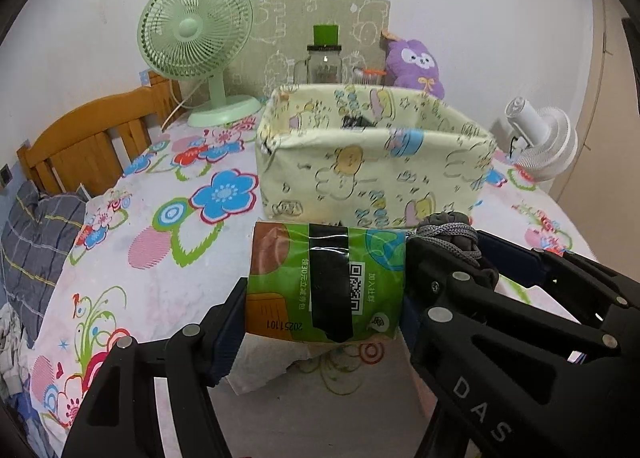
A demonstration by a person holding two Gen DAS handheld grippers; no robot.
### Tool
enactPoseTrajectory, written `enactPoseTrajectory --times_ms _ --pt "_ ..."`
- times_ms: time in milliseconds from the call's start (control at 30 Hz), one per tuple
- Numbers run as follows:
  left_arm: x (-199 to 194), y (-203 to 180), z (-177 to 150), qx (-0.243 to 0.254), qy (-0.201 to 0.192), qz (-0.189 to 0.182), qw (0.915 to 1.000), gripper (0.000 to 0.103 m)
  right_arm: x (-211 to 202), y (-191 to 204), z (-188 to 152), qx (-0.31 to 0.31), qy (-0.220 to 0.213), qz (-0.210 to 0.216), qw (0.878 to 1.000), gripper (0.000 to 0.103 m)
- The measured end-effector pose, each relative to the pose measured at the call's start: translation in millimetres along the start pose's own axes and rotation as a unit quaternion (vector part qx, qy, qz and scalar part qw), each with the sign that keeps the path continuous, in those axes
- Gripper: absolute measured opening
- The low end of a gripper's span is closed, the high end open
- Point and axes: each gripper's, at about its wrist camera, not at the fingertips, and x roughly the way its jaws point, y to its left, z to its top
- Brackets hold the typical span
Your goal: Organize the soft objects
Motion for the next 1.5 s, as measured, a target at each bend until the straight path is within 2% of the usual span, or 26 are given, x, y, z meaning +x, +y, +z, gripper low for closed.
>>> enactPoseTrajectory --times_ms 767,1500 --pt "-54.8 -23.9 24.3 0.015 -0.057 -0.01 0.9982 0.072 -71.4 -9.1 18.2 -0.006 -0.061 -0.007 0.998 0.048" --pt "-79.4 -26.1 54.0 0.019 -0.099 -0.02 0.9948 0.072 -101.1 -5.6 46.8 -0.023 -0.1 -0.017 0.995 0.048"
